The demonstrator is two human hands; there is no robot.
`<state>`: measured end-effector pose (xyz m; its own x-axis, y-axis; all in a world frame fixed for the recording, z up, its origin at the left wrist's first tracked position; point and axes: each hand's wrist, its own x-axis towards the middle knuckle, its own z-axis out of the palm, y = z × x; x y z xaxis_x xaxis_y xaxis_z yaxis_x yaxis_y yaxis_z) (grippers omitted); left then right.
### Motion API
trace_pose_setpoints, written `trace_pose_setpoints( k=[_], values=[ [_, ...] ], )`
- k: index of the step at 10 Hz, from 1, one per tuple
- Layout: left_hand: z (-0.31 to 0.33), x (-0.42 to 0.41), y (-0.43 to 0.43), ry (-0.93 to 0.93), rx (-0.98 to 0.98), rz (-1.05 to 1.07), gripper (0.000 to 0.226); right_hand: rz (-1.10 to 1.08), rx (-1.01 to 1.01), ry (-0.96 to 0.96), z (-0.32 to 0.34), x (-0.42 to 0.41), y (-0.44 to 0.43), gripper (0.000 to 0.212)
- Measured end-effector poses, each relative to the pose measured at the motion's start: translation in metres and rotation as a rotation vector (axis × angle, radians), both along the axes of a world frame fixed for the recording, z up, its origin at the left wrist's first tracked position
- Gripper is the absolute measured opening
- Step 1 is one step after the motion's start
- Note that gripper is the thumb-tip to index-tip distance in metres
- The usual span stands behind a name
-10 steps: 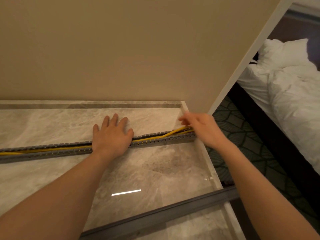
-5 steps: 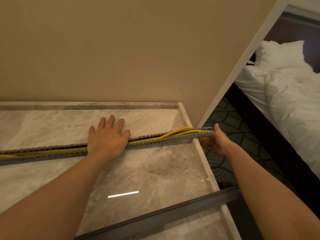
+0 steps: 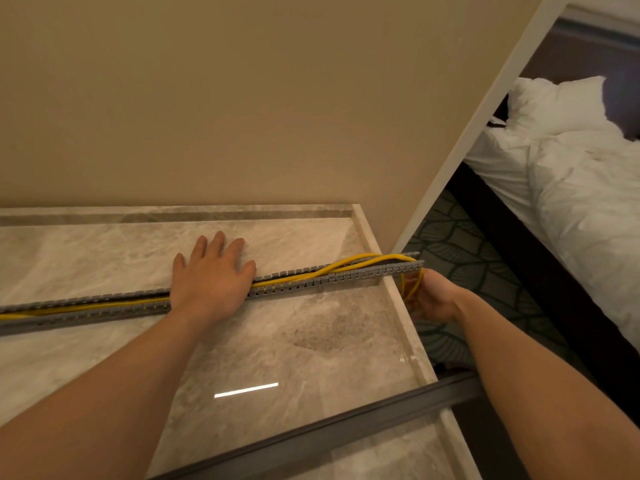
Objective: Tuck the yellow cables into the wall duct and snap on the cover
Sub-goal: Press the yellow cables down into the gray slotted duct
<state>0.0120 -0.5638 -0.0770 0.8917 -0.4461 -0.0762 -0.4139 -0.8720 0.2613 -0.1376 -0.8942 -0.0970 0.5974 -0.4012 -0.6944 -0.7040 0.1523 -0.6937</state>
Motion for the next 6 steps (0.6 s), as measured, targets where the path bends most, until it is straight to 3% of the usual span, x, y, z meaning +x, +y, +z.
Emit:
trace_pose_setpoints(
  k=[2,3,4,6],
  values=[
    [0.000,0.000,0.000,-0.006,0.004,0.001,0.054,-0.213,-0.064,-0.275,0.007,0.010,0.007,0.027],
    [0.000,0.000,0.000,-0.005,0.002,0.001,0.054,-0.263,-0.112,-0.308,0.017,0.016,0.008,0.045],
    [0.000,0.000,0.000,-0.008,0.005,-0.003,0.055,-0.424,-0.085,-0.453,0.032,0.027,0.007,0.049],
    [-0.001,0.001,0.000,-0.012,0.012,0.000,0.055,-0.430,-0.270,-0.590,0.050,0.028,0.003,0.043]
  ],
)
